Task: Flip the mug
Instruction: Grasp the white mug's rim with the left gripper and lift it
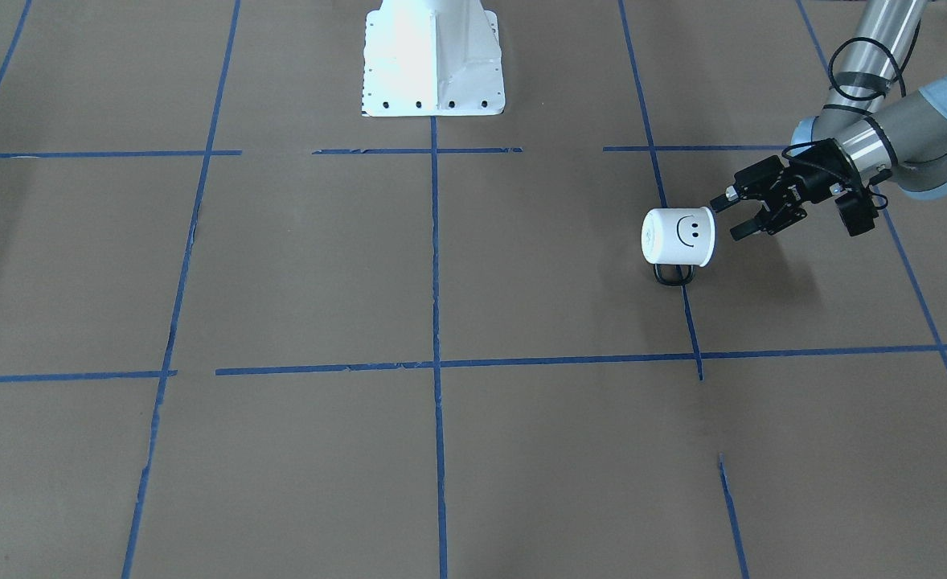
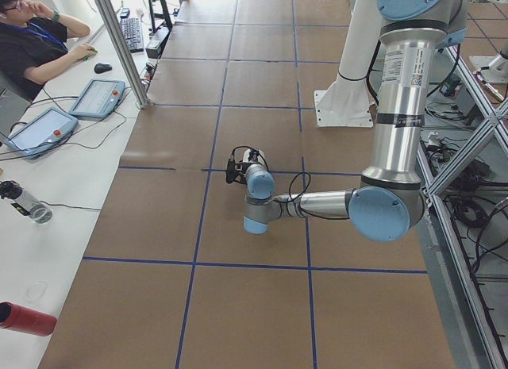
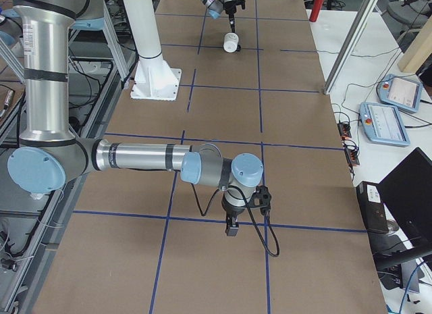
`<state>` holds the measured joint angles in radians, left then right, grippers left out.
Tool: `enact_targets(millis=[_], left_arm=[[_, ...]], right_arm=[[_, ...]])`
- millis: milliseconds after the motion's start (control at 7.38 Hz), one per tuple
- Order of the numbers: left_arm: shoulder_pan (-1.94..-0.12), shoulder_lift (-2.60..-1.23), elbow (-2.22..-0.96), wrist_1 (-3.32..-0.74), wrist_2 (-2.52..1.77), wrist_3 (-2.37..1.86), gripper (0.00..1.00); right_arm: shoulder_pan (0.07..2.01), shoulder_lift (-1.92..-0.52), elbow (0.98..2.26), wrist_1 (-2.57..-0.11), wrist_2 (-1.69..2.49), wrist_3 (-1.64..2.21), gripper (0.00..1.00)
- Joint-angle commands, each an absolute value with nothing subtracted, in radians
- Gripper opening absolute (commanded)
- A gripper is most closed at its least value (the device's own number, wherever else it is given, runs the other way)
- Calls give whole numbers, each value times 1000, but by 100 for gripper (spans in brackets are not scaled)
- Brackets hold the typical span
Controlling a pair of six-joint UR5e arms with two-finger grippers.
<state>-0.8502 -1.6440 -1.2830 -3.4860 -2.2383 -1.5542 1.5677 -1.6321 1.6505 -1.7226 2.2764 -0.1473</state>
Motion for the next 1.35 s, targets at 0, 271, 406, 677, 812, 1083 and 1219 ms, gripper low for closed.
enact_targets(millis=[0, 271, 406, 677, 812, 1083, 1219], left_arm=[[-806, -1686, -1264, -3494, -2197, -1574, 100], [-781, -1724, -1238, -3494, -2195, -1575, 100], [-773, -1724, -1235, -3496, -2197, -1575, 79], [-769, -1723, -1238, -3508, -2212, -1575, 38], [-769, -1720, -1246, -3508, -2256, -1575, 21], [-770, -1726, -1259, -3508, -2273, -1594, 15], [-770, -1735, -1288, -3508, -2273, -1636, 6]], right_arm=[[1568, -1632, 1651, -1723, 2276, -147, 100], [1568, -1632, 1651, -1723, 2276, -147, 100], [1568, -1632, 1651, -1723, 2276, -147, 100], [1568, -1632, 1651, -1723, 2276, -147, 100], [1568, -1632, 1651, -1723, 2276, -147, 100], [1568, -1632, 1651, -1723, 2276, -147, 100], [1568, -1632, 1651, -1723, 2276, -147, 100]])
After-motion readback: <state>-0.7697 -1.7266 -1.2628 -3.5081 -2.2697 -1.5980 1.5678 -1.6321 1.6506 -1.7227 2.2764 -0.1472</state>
